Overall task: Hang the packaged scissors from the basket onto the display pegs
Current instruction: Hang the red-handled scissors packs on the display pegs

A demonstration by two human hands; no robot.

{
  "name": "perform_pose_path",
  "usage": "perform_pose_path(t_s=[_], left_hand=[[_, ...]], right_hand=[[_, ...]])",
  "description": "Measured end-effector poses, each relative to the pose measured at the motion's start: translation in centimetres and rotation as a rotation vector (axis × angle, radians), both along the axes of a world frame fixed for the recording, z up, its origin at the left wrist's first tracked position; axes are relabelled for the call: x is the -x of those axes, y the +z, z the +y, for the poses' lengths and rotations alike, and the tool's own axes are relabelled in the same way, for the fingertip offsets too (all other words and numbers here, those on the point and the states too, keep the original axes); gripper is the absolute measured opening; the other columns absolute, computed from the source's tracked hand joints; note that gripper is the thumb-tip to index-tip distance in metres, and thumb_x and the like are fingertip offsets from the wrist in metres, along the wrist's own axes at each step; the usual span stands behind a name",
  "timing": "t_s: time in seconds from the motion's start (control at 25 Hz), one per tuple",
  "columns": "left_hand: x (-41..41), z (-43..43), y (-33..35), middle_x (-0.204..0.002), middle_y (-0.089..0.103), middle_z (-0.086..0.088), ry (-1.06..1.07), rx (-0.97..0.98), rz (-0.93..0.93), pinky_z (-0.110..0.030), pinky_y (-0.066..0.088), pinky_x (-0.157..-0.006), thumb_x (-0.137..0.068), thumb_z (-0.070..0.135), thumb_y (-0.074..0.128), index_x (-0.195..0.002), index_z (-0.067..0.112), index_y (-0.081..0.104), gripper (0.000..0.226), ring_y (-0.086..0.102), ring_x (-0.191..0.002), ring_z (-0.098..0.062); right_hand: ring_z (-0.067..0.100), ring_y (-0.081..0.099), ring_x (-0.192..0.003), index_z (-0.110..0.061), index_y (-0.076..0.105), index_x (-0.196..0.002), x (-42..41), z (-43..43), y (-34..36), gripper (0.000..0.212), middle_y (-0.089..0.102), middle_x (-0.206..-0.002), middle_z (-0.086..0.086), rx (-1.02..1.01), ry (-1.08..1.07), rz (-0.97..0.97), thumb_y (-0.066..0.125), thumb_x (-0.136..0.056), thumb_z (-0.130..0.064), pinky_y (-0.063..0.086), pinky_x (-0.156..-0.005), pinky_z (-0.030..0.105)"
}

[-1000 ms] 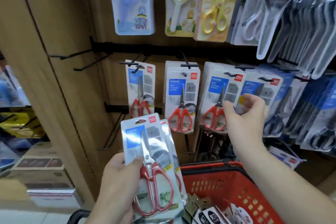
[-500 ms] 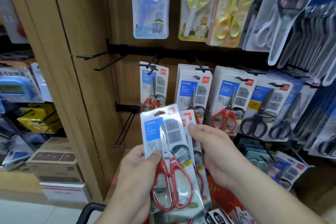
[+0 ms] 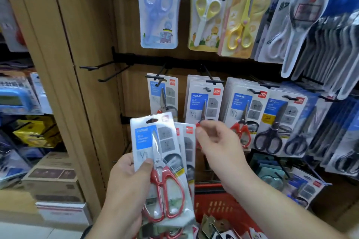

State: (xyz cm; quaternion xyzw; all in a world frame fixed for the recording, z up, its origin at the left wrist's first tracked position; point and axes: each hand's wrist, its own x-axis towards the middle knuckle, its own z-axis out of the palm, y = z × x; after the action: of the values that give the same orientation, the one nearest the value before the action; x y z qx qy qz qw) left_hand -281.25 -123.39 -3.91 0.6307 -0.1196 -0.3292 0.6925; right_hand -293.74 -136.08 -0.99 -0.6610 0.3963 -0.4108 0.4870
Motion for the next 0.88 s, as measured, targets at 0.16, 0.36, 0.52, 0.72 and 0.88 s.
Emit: perform_pose_path(t_s=[0.16, 0.36, 0.52, 0.72, 0.88], left_hand=[[-2.4, 1.5, 0.1, -0.084, 0.082, -0.003, 0.160, -0.029, -0.061, -0.042, 0.063, -0.070, -0.103, 0.014, 0.066, -0.105, 0.016, 0.067, 0.003, 0.080, -0.074, -0.023], [-4.2, 2.7, 0.2, -0.081, 0.081, 0.000, 0.177, -0.060, -0.048, -0.048, 0.065, -0.075, -0.101, 0.019, 0.070, -0.104, 0.020, 0.067, 0.004, 0.081, -0.074, -0.022], [-5.2, 3.0, 0.5, -0.081, 0.081, 0.000, 0.178, -0.083, -0.045, -0.049, 0.066, -0.073, -0.101, 0.023, 0.070, -0.104, 0.022, 0.067, 0.005, 0.081, -0.075, -0.023], [-5.3, 3.7, 1.1, -0.084, 0.081, -0.003, 0.192, -0.077, -0.072, -0.044, 0.064, -0.069, -0.101, 0.020, 0.069, -0.105, 0.019, 0.067, 0.005, 0.080, -0.075, -0.024], [-4.7, 4.5, 1.4, -0.090, 0.082, -0.007, 0.170, -0.015, -0.048, -0.055, 0.062, -0.084, -0.103, 0.016, 0.067, -0.105, 0.018, 0.069, 0.004, 0.080, -0.083, -0.033]], right_hand=[[-0.003, 0.059, -0.109, -0.026, 0.055, -0.143, -4.7, -1.7, 2.5, 0.040, 0.061, -0.121, -0.019, 0.094, 0.074, 0.082, 0.060, -0.105, -0.037, 0.044, -0.085, 0.011], [0.016, 0.050, -0.140, -0.023, 0.037, -0.159, -10.1, -4.3, 2.4, 0.059, 0.052, -0.153, -0.004, -0.031, -0.041, -0.019, 0.059, -0.106, -0.035, 0.047, -0.108, 0.034], [0.013, 0.067, -0.119, -0.027, 0.054, -0.142, -12.6, -5.5, 2.8, 0.038, 0.067, -0.134, -0.005, -0.134, -0.011, -0.034, 0.058, -0.106, -0.039, 0.057, -0.076, 0.028], [0.014, 0.071, -0.092, -0.018, 0.060, -0.099, -11.3, -3.8, 3.3, 0.020, 0.071, -0.096, -0.003, 0.012, -0.030, -0.006, 0.050, -0.110, -0.031, 0.062, -0.071, 0.033], [0.015, 0.076, -0.097, -0.028, 0.064, -0.097, -7.4, -2.0, 3.4, 0.018, 0.078, -0.102, -0.002, 0.058, 0.046, -0.091, 0.052, -0.109, -0.033, 0.065, -0.085, 0.049]])
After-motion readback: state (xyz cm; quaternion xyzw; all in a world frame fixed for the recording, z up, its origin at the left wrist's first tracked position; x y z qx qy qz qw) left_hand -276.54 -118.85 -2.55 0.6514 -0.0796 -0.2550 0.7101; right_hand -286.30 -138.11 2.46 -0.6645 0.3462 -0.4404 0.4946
